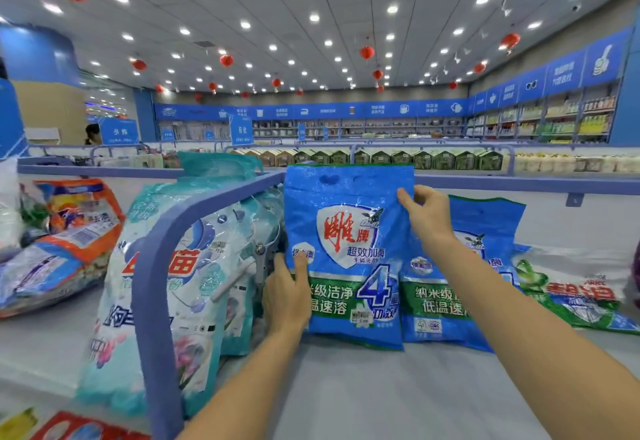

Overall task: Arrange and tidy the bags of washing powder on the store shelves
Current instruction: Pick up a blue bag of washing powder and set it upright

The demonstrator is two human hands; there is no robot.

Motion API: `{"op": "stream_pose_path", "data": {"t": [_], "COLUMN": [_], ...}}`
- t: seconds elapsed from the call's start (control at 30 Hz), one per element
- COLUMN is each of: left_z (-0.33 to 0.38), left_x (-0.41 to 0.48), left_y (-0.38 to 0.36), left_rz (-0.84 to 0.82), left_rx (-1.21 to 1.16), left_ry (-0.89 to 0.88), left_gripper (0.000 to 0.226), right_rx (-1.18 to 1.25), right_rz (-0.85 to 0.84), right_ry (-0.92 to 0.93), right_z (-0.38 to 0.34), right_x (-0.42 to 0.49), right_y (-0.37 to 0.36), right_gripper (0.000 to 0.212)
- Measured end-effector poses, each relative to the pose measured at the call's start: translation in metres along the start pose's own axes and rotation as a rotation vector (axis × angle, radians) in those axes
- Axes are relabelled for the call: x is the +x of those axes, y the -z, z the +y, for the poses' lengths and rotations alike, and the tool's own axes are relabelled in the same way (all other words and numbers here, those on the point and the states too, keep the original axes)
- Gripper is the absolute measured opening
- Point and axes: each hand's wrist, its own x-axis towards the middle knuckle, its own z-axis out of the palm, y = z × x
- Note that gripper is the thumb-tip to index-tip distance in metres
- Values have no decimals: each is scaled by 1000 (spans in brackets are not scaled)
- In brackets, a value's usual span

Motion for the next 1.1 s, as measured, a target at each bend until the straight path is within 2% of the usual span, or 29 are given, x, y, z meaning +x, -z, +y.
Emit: {"op": "stream_pose_path", "data": {"t": [0.07,0.17,0.23,0.33,0.43,0.6,0.7,0.77,0.83,0.97,1.1], "left_z": [-7,-18,-23,-24,-19,-8,3,12,22,31,14], "left_x": [6,9,13,20,24,21,12,-1,-23,-72,-114], "left_y": [-1,-4,-6,-8,-6,0,14,30,54,111,182], "left_rz": [11,-8,-59,-173,-171,-129,-183,-212,-228,-287,-239], "left_rx": [26,25,45,16,-130,-210,-222,-222,-267,-431,-468], "left_ry": [-20,44,94,227,343,402,353,258,142,-91,-155], "left_gripper": [53,54,58,56,33,37,47,51,45,9,22], "right_rx": [-36,-68,-130,-174,-90,19,24,44,95,241,417], "right_rz": [-32,-56,-68,-132,-150,-36,-3,-33,-75,-171,-292], "right_ry": [-6,26,53,-41,-97,-91,-18,47,98,165,149], "right_z": [6,5,5,16,20,7,-4,-16,-29,-53,-64], "right_x": [4,6,8,6,1,-10,-27,-43,-62,-105,-151], "right_y": [-6,-18,-19,-12,-7,8,24,36,47,65,65], "right_gripper": [40,48,49,46,37,6,7,10,15,20,31]}}
